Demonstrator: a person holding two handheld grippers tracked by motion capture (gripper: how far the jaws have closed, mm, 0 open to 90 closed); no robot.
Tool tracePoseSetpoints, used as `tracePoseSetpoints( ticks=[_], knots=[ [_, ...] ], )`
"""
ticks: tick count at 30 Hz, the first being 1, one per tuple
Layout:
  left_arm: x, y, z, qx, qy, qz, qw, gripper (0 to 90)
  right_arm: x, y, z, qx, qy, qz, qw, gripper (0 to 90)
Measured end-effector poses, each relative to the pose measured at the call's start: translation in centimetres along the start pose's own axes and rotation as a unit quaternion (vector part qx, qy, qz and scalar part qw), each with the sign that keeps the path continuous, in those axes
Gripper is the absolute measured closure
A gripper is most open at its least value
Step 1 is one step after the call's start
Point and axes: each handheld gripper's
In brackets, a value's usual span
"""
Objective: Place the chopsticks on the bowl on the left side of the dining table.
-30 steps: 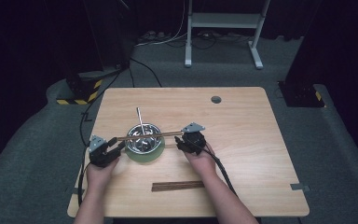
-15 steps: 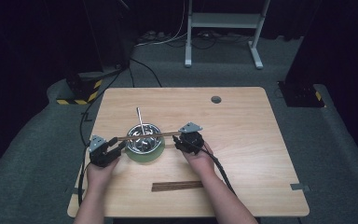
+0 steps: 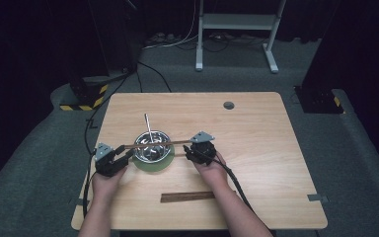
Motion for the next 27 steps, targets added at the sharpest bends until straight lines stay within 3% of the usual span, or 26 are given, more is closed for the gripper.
tracePoseSetpoints(
  ticks=[11,12,15,19,21,22,27],
  knots=[
    [0.0,0.0,0.0,0.000,-0.001,0.000,1.0000,53.2,0.1,0.0,0.3,0.008,0.005,0.001,1.0000,49.9],
    [0.0,0.0,0.0,-0.001,-0.002,-0.001,1.0000,53.2,0.1,0.0,0.5,0.007,0.003,-0.008,0.9999,50.0],
    [0.0,-0.1,0.1,-0.004,-0.002,0.002,1.0000,53.4,0.2,0.2,0.6,0.010,0.005,-0.001,0.9999,50.2],
    [-0.2,-0.4,0.4,-0.013,-0.005,0.001,0.9999,58.7,0.5,0.3,1.0,0.015,0.005,-0.003,0.9999,52.8],
    [-0.1,-0.4,0.4,-0.013,-0.002,0.009,0.9999,62.5,0.7,0.5,1.3,0.022,-0.001,-0.013,0.9997,58.3],
    [-0.1,-0.4,0.5,-0.013,-0.005,-0.003,0.9999,63.8,0.8,0.6,1.3,0.028,-0.001,-0.009,0.9996,61.2],
    [0.1,-0.3,0.5,-0.013,-0.001,-0.011,0.9998,71.2,1.1,0.8,1.4,0.037,-0.004,-0.011,0.9992,71.7]
  ],
)
Point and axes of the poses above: each handheld gripper's, and its own axes: z roughly backward along the jaws, x roughly out of its underside, y roughly to its right, and after that the axes turned 13 degrees about z, right-handed
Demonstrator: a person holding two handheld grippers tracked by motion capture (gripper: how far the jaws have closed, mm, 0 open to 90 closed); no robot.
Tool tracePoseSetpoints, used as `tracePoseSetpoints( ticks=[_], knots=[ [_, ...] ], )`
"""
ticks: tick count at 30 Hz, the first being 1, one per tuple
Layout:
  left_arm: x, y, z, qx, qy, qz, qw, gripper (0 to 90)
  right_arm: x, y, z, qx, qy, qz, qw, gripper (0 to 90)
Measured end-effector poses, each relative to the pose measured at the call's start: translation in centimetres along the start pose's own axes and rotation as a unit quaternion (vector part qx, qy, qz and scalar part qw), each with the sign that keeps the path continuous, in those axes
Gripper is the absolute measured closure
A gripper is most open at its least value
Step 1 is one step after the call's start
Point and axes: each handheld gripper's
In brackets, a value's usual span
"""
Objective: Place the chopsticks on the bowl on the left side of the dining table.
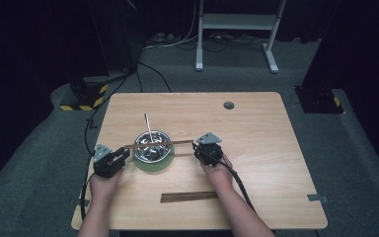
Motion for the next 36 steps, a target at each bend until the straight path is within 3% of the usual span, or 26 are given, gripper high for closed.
tracePoseSetpoints(
  ticks=[18,22,26,27,36],
  knots=[
    [-0.03,-0.15,0.02,-0.003,0.008,0.000,1.0000,77.2,0.07,-0.57,-0.32,0.002,0.007,0.005,1.0000,73.4],
    [0.00,-0.09,-0.05,-0.004,0.010,0.007,0.9999,77.2,0.08,-0.60,-0.34,0.004,0.005,-0.003,1.0000,72.8],
    [0.03,-0.05,-0.09,-0.004,0.012,0.011,0.9999,77.0,0.10,-0.42,-0.40,0.006,0.008,0.003,0.9999,72.5],
    [0.04,-0.04,-0.12,-0.004,0.013,0.013,0.9998,76.9,0.09,-0.52,-0.38,0.005,0.006,-0.005,1.0000,72.5],
    [0.07,0.06,-0.19,-0.004,0.016,0.024,0.9996,74.7,0.07,-0.44,-0.50,0.008,0.008,0.003,0.9999,72.3]
  ],
)
Point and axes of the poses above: each handheld gripper's, and its own axes: z roughly backward along the jaws, x roughly out of its underside, y roughly to its right, and after that the axes turned 13 degrees about z, right-handed
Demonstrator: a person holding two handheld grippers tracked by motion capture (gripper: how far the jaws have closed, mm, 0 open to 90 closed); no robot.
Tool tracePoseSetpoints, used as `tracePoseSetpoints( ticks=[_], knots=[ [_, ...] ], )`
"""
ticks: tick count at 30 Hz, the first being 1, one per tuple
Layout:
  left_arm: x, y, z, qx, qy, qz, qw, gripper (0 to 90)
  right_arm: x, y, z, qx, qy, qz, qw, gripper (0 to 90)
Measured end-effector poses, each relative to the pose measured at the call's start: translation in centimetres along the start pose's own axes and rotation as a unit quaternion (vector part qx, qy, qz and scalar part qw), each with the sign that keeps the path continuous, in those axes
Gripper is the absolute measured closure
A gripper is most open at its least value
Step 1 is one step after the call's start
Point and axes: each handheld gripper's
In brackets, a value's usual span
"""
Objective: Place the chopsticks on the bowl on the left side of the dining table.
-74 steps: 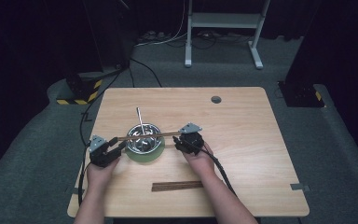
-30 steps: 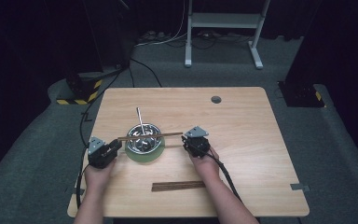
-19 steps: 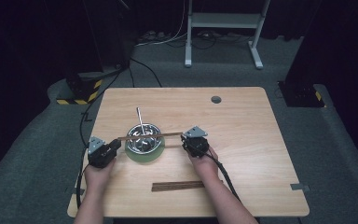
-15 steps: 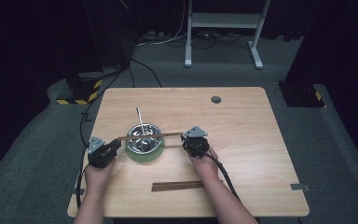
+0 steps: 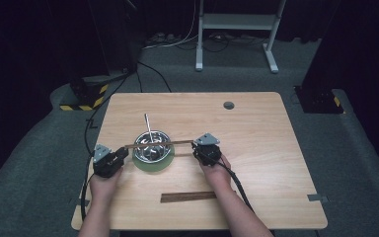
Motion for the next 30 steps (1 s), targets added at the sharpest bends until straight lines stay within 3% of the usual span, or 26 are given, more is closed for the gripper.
tracePoseSetpoints(
  ticks=[8,9,10,11,12,17,30],
  knots=[
    [-0.1,-0.2,0.1,-0.002,-0.005,-0.009,0.9999,72.6,0.0,0.0,-0.1,-0.001,0.002,0.003,1.0000,70.9],
    [-0.2,-0.4,0.1,-0.003,-0.009,-0.020,0.9998,72.2,-0.1,-0.2,0.1,-0.004,0.000,-0.006,1.0000,70.0],
    [-0.2,-0.4,0.1,-0.003,-0.009,-0.020,0.9998,71.8,-0.1,-0.1,0.1,-0.003,0.002,0.004,1.0000,69.6],
    [-0.2,-0.4,0.1,-0.004,-0.008,-0.016,0.9998,71.2,-0.1,-0.2,0.3,-0.004,0.002,-0.007,1.0000,69.2],
    [-0.2,-0.4,0.1,-0.004,-0.009,-0.017,0.9998,71.0,-0.1,-0.1,0.3,-0.002,0.006,0.002,1.0000,68.7],
    [-0.2,-0.3,0.0,-0.007,-0.001,-0.006,1.0000,69.8,0.0,-0.1,1.1,-0.004,0.010,-0.003,0.9999,67.1],
    [-0.6,0.0,1.0,-0.008,-0.002,-0.014,0.9999,59.6,1.2,0.1,3.7,-0.005,0.019,-0.005,0.9998,61.3]
  ],
)
Point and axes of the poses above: each handheld gripper's, and its own axes: z roughly backward along the jaws, x roughly out of its underside, y roughly to its right, and after that the axes turned 13 degrees about z, right-handed
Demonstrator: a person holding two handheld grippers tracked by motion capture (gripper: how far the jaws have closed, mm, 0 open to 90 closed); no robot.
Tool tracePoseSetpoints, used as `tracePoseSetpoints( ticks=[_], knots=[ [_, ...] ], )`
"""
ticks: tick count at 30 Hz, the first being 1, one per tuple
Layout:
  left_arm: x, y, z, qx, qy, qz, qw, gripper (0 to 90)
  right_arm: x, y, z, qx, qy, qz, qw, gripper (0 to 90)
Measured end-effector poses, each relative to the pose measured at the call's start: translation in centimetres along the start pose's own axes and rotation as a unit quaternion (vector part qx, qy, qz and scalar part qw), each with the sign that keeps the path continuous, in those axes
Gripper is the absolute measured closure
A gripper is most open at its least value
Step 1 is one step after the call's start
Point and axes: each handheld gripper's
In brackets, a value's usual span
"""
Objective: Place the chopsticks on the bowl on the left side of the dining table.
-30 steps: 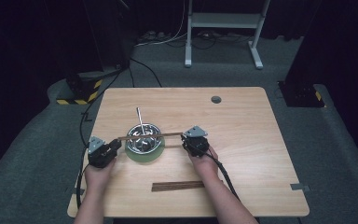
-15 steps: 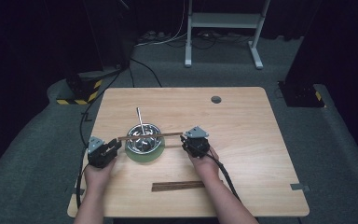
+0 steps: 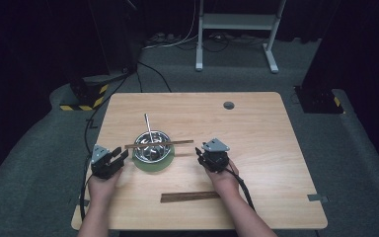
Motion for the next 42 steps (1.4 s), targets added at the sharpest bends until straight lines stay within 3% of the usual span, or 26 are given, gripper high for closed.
tracePoseSetpoints(
  ticks=[1,2,4,5,8,12,14,16,18,19,20,22,23,25,26,27,30,31,34,35,37,38,41,42],
  knots=[
    [0.1,0.4,0.3,0.000,0.005,0.005,1.0000,58.3,0.4,0.4,0.6,0.002,-0.001,0.003,1.0000,58.8],
    [0.1,0.4,0.6,-0.002,-0.002,-0.011,0.9999,56.8,0.7,0.6,0.9,0.001,-0.002,-0.003,1.0000,57.3],
    [0.3,0.6,0.8,0.001,-0.001,-0.009,1.0000,54.5,1.0,0.9,1.2,0.001,-0.002,-0.005,1.0000,55.3],
    [0.5,1.0,0.9,0.004,0.003,0.004,1.0000,54.5,1.4,1.2,1.5,0.001,-0.004,-0.013,0.9999,52.2],
    [1.3,1.3,1.8,-0.007,-0.024,-0.030,0.9992,49.6,2.9,2.6,2.7,0.022,-0.018,-0.018,0.9994,43.1],
    [2.2,1.8,2.4,-0.010,-0.039,-0.031,0.9987,48.8,4.2,3.9,3.8,0.035,-0.025,-0.027,0.9987,40.6],
    [3.7,2.1,2.5,-0.032,-0.065,-0.055,0.9959,47.0,5.9,5.3,5.1,0.042,-0.034,-0.043,0.9977,40.1],
    [4.1,2.3,2.4,-0.031,-0.068,-0.052,0.9958,46.4,6.6,5.8,5.6,0.046,-0.038,-0.047,0.9971,39.9],
    [5.0,2.3,2.6,-0.051,-0.084,-0.065,0.9930,43.8,9.1,7.7,7.0,0.057,-0.057,-0.067,0.9945,38.6],
    [5.0,2.3,2.6,-0.051,-0.084,-0.065,0.9930,41.8,9.1,7.7,7.0,0.057,-0.057,-0.067,0.9945,38.6],
    [5.2,2.4,2.9,-0.043,-0.080,-0.074,0.9931,41.8,10.7,9.0,8.1,0.065,-0.068,-0.084,0.9920,38.1],
    [5.2,2.4,3.0,-0.049,-0.087,-0.081,0.9918,40.8,11.5,9.7,8.6,0.070,-0.074,-0.089,0.9908,37.5],
    [5.5,2.5,2.9,-0.055,-0.099,-0.089,0.9896,39.2,13.0,10.9,9.6,0.076,-0.094,-0.099,0.9878,36.2],
    [5.5,2.5,2.9,-0.067,-0.112,-0.092,0.9872,35.2,14.3,11.9,10.6,0.076,-0.106,-0.107,0.9856,35.6],
    [5.5,2.5,2.9,-0.067,-0.112,-0.092,0.9872,33.0,14.8,12.2,11.1,0.076,-0.111,-0.108,0.9851,34.8],
    [5.6,2.6,2.8,-0.080,-0.099,-0.052,0.9905,30.2,15.2,12.5,11.4,0.075,-0.115,-0.108,0.9846,33.8],
    [5.8,2.7,2.8,-0.087,-0.092,-0.040,0.9911,26.7,16.2,12.6,11.9,0.069,-0.123,-0.110,0.9838,31.3],
    [5.7,2.6,3.0,-0.089,-0.101,-0.047,0.9897,25.8,16.4,12.6,12.0,0.062,-0.128,-0.108,0.9838,29.9],
    [5.8,2.7,3.1,-0.090,-0.100,-0.045,0.9898,23.7,16.6,12.5,12.0,0.053,-0.128,-0.121,0.9829,26.4],
    [5.8,2.7,3.1,-0.091,-0.100,-0.045,0.9898,23.7,16.7,12.7,11.8,0.051,-0.124,-0.113,0.9845,25.4],
    [5.8,2.7,3.1,-0.092,-0.100,-0.046,0.9897,23.6,16.6,12.8,11.7,0.046,-0.125,-0.115,0.9844,24.6],
    [5.9,2.8,3.1,-0.092,-0.095,-0.046,0.9901,24.7,16.3,12.6,11.3,0.065,-0.130,-0.131,0.9806,21.5],
    [6.2,3.1,3.1,-0.088,-0.085,-0.049,0.9913,26.1,16.1,12.2,11.2,0.084,-0.134,-0.115,0.9807,20.0],
    [6.1,3.0,3.3,-0.089,-0.098,-0.069,0.9889,26.7,16.1,12.1,11.2,0.092,-0.130,-0.110,0.9811,20.0]
  ],
)
Point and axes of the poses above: each handheld gripper's, and its own axes: z roughly backward along the jaws, x roughly out of its underside, y roughly to its right, and after that the axes turned 13 degrees about z, right-handed
